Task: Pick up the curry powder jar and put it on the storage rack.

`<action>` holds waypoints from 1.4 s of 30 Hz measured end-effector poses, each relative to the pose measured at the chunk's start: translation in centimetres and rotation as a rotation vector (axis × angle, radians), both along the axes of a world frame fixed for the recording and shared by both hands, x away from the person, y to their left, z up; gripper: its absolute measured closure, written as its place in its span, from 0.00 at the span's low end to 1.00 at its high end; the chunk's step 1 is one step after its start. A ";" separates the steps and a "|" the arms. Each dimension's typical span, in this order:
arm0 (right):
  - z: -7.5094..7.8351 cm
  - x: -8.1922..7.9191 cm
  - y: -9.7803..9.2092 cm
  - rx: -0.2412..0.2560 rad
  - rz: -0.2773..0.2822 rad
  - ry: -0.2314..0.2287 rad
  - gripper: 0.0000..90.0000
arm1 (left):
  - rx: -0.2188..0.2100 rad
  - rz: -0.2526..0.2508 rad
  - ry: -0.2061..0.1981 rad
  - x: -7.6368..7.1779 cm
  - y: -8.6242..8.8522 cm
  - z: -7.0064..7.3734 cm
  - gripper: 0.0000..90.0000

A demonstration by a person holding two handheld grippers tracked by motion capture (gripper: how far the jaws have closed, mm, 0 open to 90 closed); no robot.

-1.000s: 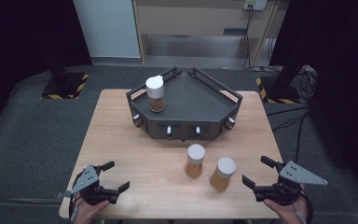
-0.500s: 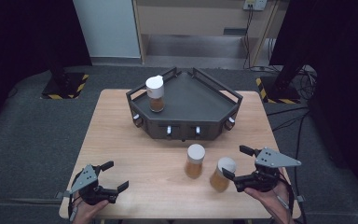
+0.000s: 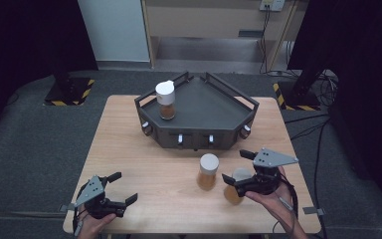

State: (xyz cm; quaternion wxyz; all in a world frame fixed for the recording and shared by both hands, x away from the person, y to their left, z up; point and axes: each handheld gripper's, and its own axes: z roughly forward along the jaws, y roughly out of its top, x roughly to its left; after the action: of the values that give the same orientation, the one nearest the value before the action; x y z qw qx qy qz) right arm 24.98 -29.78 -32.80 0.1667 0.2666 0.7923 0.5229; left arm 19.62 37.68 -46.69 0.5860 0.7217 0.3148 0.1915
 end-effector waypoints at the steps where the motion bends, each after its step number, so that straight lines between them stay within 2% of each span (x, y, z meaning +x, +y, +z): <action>1: 0.0 0.3 0.3 -0.005 0.005 0.004 0.04 | -0.001 0.000 0.000 0.0 0.0 0.0 0.00; 16: 0.5 3.6 3.2 -0.072 0.041 0.067 0.06 | 0.001 -0.004 0.000 0.0 0.0 0.0 0.00; 22: 0.8 5.2 4.4 -0.104 0.047 0.113 0.06 | -0.001 -0.003 -0.001 0.0 0.0 0.0 0.00; 38: 2.1 8.1 7.7 -0.236 0.049 0.236 0.10 | -0.003 -0.004 -0.003 -0.1 0.0 0.0 0.00; 42: 2.4 8.5 8.8 -0.283 0.042 0.255 0.11 | -0.003 -0.004 -0.003 -0.1 0.0 0.0 0.00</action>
State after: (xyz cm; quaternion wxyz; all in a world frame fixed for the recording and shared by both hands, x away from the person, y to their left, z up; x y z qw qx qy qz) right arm 33.50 -20.98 -30.38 0.0898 0.2879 0.8781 0.3714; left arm 19.57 37.73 -46.68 0.5877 0.7212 0.3129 0.1910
